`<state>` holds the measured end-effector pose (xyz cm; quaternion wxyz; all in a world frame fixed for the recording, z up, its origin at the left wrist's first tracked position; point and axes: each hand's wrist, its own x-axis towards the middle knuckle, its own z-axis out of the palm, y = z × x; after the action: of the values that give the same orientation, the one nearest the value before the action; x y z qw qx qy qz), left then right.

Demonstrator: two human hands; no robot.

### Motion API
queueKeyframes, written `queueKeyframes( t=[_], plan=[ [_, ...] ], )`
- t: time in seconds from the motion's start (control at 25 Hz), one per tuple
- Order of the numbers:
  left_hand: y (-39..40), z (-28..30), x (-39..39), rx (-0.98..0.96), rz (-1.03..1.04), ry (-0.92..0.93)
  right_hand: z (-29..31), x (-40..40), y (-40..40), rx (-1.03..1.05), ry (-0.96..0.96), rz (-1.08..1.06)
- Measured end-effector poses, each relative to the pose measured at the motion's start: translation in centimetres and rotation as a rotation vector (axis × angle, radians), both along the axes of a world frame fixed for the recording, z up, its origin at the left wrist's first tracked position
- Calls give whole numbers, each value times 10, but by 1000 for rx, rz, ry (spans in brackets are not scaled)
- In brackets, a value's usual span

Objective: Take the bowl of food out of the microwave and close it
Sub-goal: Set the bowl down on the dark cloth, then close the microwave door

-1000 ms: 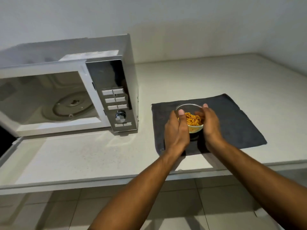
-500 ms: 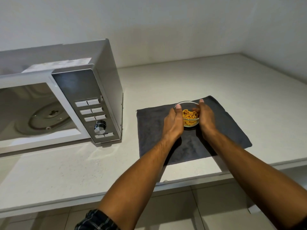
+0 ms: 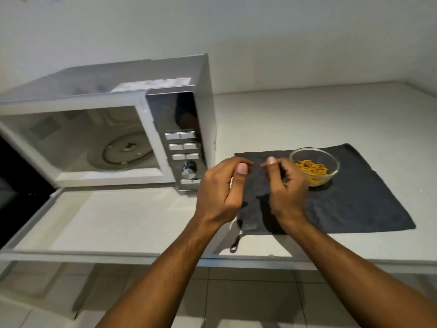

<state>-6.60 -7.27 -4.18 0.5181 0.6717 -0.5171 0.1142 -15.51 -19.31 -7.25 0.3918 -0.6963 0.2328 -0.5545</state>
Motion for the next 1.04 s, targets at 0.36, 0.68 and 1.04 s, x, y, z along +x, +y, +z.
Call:
queueKeyframes(
  t=[0.36,0.68,1.04],
  plan=[
    [167,26,80,50,521,-505,-23,96,147,140,231,484],
    [273,73,139,357,900,-618,-23,171,252,358,369,757],
    [324,144,195,899,1245,-551,-16,245,376,837,591,1129]
  ],
)
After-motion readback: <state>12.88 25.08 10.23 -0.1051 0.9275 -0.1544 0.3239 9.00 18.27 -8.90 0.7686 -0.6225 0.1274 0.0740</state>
